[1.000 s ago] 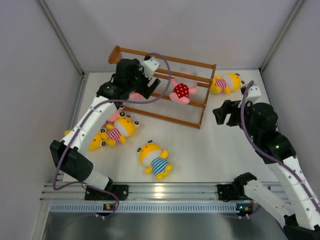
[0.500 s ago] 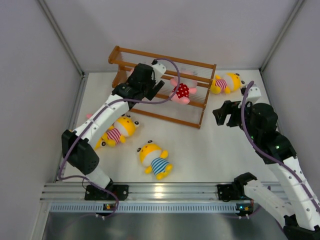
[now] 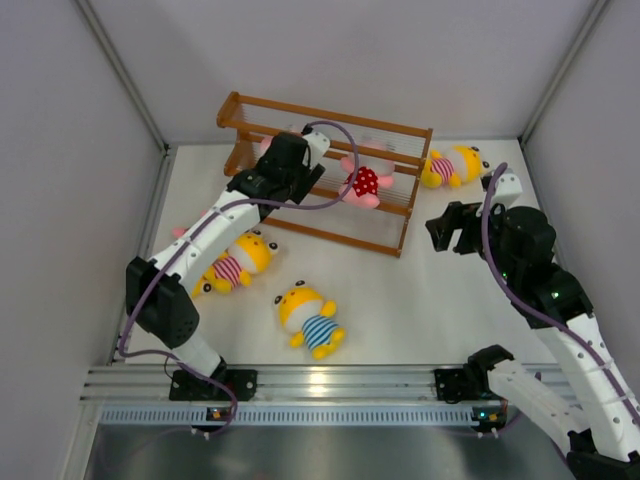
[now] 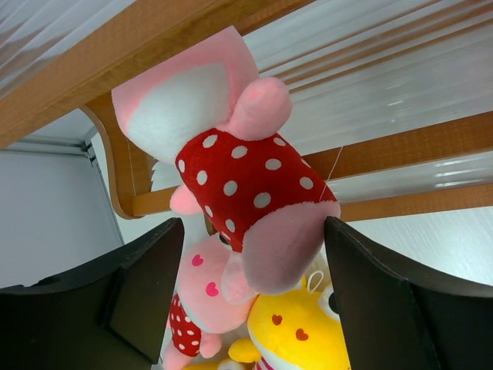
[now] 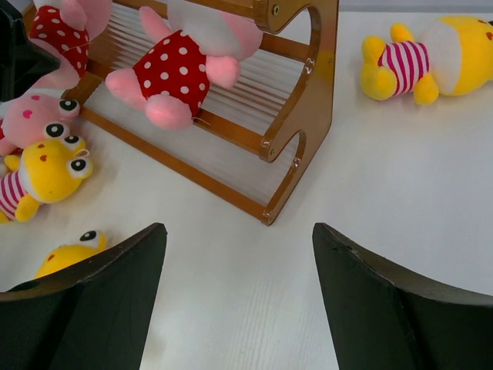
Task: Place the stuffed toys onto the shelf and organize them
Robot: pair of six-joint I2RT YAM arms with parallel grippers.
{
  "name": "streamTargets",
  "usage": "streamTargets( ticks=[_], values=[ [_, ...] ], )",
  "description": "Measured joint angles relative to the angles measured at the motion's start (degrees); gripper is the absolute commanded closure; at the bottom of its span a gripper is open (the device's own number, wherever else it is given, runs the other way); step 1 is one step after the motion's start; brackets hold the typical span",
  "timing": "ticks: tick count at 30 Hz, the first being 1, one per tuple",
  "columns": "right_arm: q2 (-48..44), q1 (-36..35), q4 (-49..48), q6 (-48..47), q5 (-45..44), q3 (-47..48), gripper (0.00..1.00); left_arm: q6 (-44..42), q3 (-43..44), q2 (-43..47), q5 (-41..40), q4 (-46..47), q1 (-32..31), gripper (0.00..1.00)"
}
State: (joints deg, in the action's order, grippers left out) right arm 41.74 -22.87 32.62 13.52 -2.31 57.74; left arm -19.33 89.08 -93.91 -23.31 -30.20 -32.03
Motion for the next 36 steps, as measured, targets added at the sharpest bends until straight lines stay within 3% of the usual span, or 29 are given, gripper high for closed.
streamTargets(
  ticks=[3, 4, 7, 8, 15, 22, 36],
  values=[
    [0.0, 0.0, 0.0, 0.0, 0.0, 0.0, 0.23, 0.46, -0.04, -0.24, 0.28, 0.04, 0.2, 0.37],
    [0.0, 0.0, 0.0, 0.0, 0.0, 0.0, 0.23, 0.61, -0.04, -0.33, 0.39, 0.04, 0.28, 0.52],
    [-0.02, 0.0, 0.02, -0.02, -0.07, 0.0, 0.23, 0.92, -0.04, -0.39, 0.68, 0.04, 0.55, 0.84],
    [-0.07, 0.0, 0.04, -0.02, -0.11, 0.0, 0.23, 0.94, -0.04, -0.39, 0.81, 0.07, 0.7, 1.0],
    [-0.39, 0.0, 0.02, -0.02, -0.44, 0.0, 0.23, -1.79, -0.04, -0.39, 5.33, 0.0, 1.4, 1.0],
    [-0.5, 0.0, 0.02, -0.02, -0.61, 0.0, 0.23, -10.08, 0.17, -0.39, 13.09, -0.33, 0.46, 1.0],
    [-1.4, 0.0, 0.42, 0.02, -0.63, 0.0, 0.23, -19.06, 1.88, -2.05, 16.17, -0.57, -4.7, 1.0]
  ],
)
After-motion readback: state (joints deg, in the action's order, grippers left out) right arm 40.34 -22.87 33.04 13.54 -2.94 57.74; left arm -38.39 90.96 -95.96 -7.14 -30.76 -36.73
